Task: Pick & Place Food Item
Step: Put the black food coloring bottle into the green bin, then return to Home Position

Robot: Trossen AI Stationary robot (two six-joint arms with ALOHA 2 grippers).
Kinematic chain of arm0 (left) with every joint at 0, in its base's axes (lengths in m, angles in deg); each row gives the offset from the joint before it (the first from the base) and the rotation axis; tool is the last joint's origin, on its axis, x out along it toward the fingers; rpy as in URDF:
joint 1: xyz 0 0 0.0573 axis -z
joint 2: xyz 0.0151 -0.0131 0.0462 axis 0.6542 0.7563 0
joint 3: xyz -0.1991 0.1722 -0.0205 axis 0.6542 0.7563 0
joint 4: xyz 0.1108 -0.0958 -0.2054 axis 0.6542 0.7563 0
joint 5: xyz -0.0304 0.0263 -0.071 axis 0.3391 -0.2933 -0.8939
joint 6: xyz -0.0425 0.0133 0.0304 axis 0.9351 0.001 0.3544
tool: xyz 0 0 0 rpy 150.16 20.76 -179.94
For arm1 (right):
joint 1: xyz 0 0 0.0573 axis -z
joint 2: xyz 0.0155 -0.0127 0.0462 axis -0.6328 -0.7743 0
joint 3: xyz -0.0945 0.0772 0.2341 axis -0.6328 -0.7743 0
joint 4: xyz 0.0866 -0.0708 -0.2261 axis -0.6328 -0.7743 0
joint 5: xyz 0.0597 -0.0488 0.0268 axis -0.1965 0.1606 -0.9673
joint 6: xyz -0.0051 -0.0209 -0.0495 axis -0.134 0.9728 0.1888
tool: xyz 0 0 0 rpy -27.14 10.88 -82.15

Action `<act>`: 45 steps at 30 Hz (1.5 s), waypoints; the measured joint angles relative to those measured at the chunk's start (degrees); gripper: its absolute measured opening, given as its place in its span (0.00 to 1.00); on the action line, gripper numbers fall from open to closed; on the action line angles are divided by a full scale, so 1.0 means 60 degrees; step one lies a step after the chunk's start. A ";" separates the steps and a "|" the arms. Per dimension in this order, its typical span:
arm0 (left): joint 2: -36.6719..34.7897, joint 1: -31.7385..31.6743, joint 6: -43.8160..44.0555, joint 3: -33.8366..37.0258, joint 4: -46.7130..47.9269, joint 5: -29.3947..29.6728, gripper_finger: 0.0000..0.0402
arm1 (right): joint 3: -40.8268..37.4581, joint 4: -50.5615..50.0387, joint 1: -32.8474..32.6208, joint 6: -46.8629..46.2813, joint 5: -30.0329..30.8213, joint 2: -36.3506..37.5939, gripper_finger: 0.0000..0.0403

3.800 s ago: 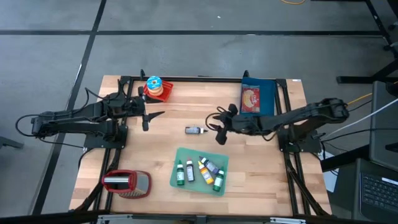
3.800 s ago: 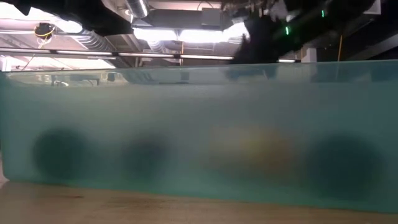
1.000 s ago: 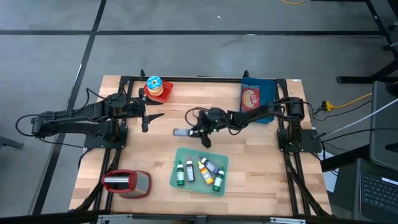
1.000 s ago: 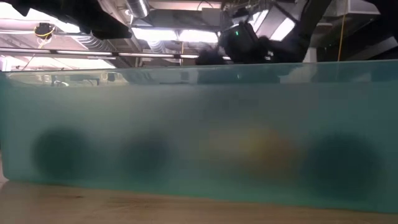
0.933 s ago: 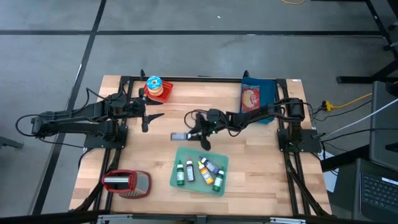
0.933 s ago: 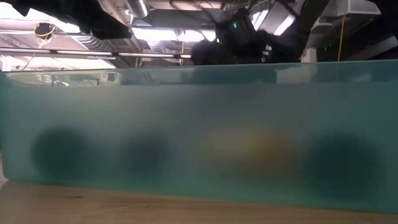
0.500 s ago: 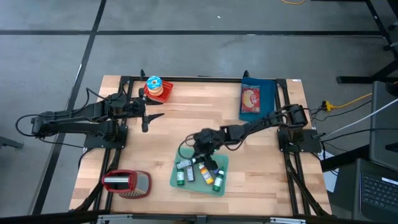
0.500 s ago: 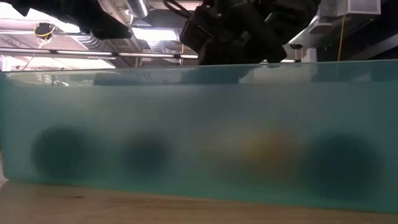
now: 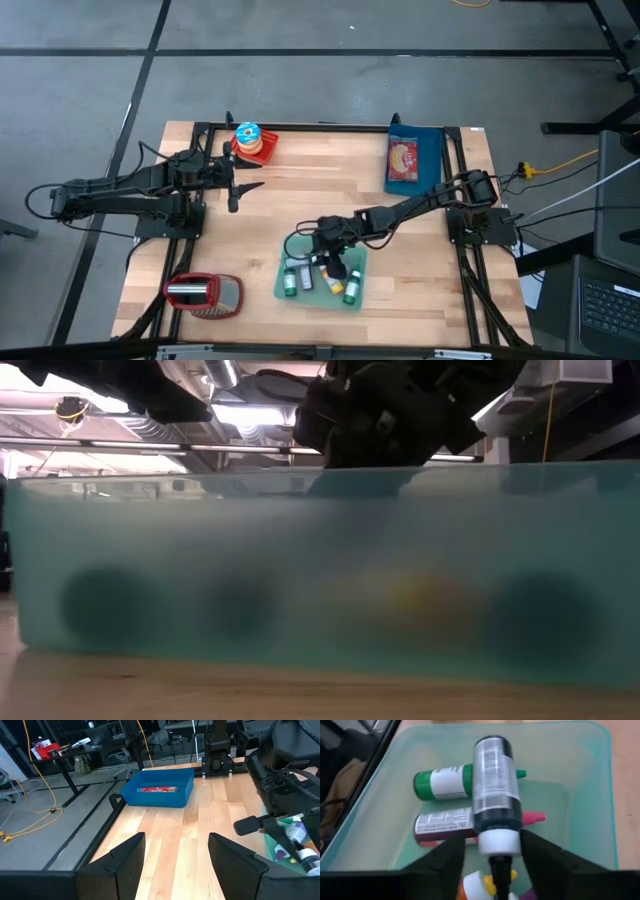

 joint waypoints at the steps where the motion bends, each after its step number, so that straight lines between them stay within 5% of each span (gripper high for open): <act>1: 0.0001 0.0000 0.0000 0.0000 0.0000 0.0000 0.53 | 0.0000 0.0000 -0.0002 -0.0062 0.0102 0.0003 0.48; 6: -0.0002 0.0000 0.0000 0.0000 0.0000 -0.0003 0.53 | 0.0004 0.0076 0.0009 -0.0366 0.0423 0.0005 0.70; 10: -0.0002 0.0000 -0.0036 0.0000 -0.0005 -0.0004 0.53 | -0.0010 0.0352 -0.0002 -0.0423 0.0672 -0.0001 0.75; 24: -0.0014 0.0002 -0.0187 -0.0004 -0.1412 -0.0540 0.53 | -0.0047 0.1697 -0.0377 -0.0669 0.0841 0.0926 0.67; 31: -0.0007 0.0004 0.1030 -0.0004 -0.1582 -0.0522 0.53 | -0.0040 0.2100 -0.0879 -0.1452 0.0875 0.1124 0.66; 37: -0.0003 0.0004 0.1286 -0.0004 -0.1661 -0.0506 0.53 | -0.0036 0.1543 -0.0961 0.0589 0.0873 0.1127 0.66; 42: -0.0002 0.0000 0.0676 -0.0002 -0.2470 -0.0478 0.53 | -0.0029 0.0347 -0.1000 0.0652 0.0812 0.1127 0.66; 45: -0.0048 0.0000 0.1508 -0.0031 -0.2442 -0.0685 0.53 | -0.0033 0.0124 -0.0989 0.0616 0.0766 0.1168 0.66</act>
